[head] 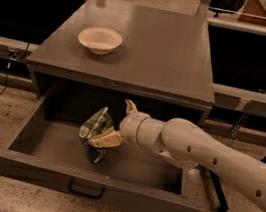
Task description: Pick green jalapeno chip bag from top drawer and place on counter
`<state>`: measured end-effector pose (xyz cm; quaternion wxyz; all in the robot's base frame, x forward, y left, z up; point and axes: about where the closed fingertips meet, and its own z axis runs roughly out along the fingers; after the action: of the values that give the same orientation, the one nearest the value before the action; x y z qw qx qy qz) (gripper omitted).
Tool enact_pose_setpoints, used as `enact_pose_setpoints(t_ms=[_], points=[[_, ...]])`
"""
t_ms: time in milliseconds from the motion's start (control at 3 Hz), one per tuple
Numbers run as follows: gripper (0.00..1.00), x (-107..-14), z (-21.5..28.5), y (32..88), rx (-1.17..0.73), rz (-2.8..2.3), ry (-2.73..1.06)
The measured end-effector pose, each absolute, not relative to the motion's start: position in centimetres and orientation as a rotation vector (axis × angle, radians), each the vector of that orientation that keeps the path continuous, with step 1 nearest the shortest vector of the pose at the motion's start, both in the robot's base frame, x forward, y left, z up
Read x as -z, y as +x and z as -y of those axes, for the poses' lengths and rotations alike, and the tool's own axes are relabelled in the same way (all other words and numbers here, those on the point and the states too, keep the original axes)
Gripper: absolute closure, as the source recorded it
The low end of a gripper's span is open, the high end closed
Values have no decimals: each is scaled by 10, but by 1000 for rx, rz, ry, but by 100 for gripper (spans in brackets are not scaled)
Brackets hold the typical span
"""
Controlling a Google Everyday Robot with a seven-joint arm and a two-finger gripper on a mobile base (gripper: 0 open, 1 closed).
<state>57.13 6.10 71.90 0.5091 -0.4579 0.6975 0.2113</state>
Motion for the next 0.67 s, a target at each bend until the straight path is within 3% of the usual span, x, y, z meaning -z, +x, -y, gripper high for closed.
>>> enact_pose_setpoints(t_ms=[667], points=[[0, -708, -84, 559, -751, -1631, -1162]])
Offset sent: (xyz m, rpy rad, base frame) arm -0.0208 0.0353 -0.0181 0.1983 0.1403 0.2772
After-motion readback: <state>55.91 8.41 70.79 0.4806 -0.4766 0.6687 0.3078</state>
